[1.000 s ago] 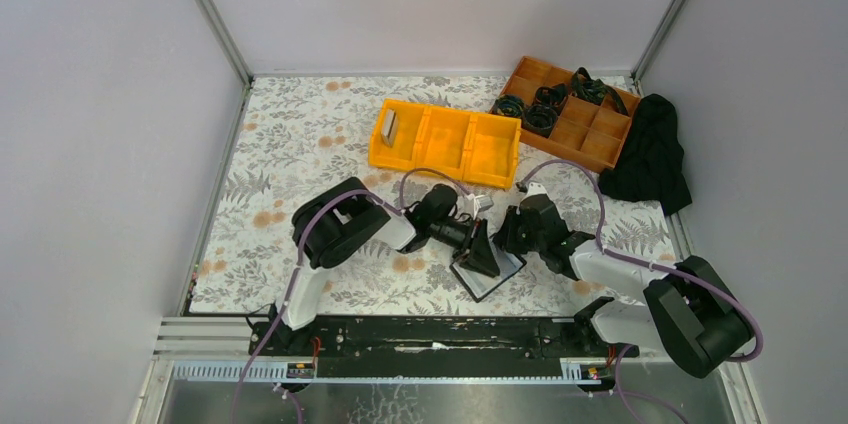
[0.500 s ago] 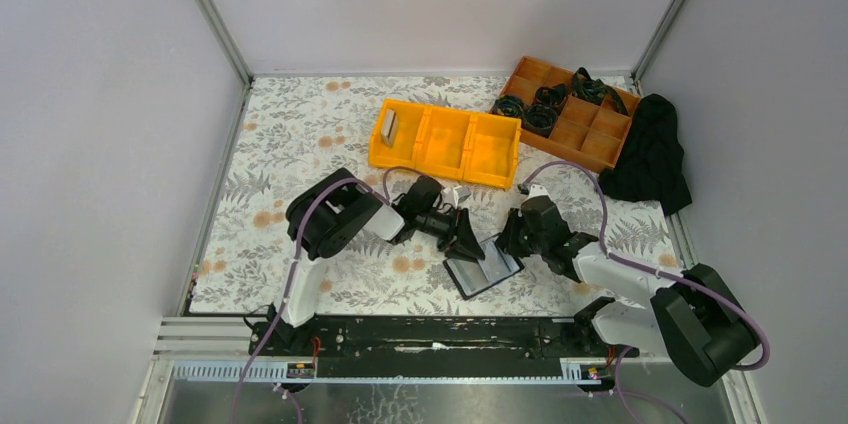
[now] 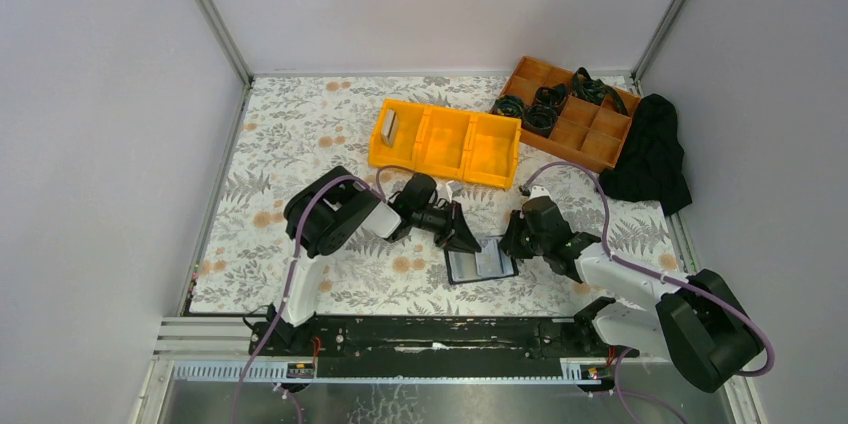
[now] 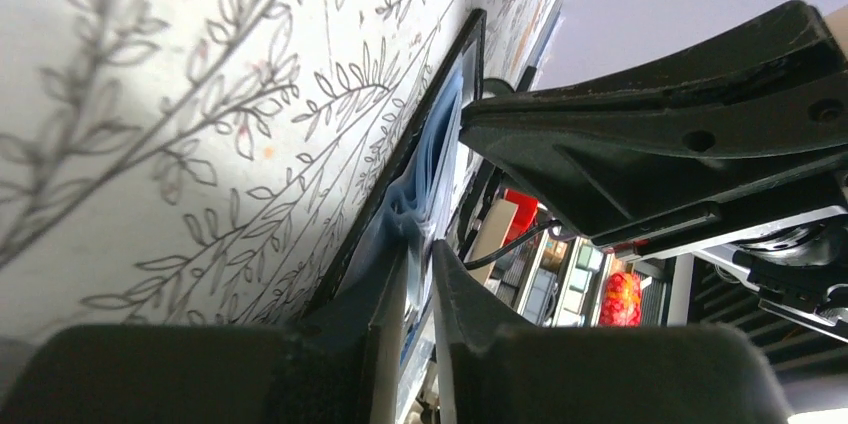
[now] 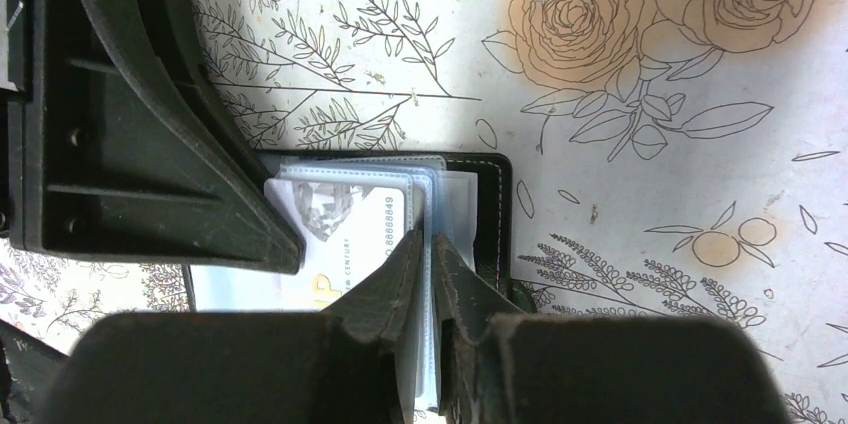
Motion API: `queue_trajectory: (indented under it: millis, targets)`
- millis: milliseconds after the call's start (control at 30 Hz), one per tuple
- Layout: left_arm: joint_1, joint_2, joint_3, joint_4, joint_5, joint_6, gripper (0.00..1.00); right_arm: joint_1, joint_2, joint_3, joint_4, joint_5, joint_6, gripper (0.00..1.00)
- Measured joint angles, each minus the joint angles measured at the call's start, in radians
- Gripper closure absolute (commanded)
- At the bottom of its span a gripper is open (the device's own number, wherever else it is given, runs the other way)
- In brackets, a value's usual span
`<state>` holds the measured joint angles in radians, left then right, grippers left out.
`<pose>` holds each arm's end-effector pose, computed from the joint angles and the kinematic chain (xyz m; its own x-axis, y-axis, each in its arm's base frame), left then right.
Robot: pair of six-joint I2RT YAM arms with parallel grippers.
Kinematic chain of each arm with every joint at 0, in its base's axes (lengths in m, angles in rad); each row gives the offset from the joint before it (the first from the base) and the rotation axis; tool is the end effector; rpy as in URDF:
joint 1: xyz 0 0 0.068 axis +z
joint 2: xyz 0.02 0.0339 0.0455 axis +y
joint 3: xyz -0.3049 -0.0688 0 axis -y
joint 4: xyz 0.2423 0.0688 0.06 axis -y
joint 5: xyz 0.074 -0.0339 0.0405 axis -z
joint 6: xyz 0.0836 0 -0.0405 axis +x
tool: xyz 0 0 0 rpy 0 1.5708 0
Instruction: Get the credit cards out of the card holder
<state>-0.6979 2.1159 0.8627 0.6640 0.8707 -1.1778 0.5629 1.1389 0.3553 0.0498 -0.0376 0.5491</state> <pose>0.2785 -0.3170 0.0917 -0.9955 0.0582 0.0742 -0.0482 0.3624 -0.9308 0.1872 0.1218 0.1564 -0.7738 0.1285 -0.6203 -0.1794 0.8947 0.4091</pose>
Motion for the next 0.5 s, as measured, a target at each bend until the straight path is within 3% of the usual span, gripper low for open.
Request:
queue_trajectory:
  millis: [167,300,333,400,500]
  targets:
    - [0.012,0.003,-0.008,0.043,-0.028,-0.035,1.00,0.000,0.005,0.002,0.001,0.000,0.000,0.86]
    - [0.021,0.013,-0.008,0.087,-0.036,-0.071,1.00,0.000,0.005,0.003,0.000,0.000,-0.002,0.86]
    - [0.021,0.013,-0.010,0.092,-0.037,-0.075,0.97,0.000,0.006,0.004,-0.002,0.000,-0.002,0.86]
    - [0.021,0.013,-0.013,0.098,-0.039,-0.079,0.76,0.000,0.011,0.007,-0.004,0.000,-0.003,0.86]
    - [0.021,0.001,-0.017,0.075,-0.056,-0.065,0.58,0.000,0.030,0.018,-0.001,-0.001,-0.006,0.86]
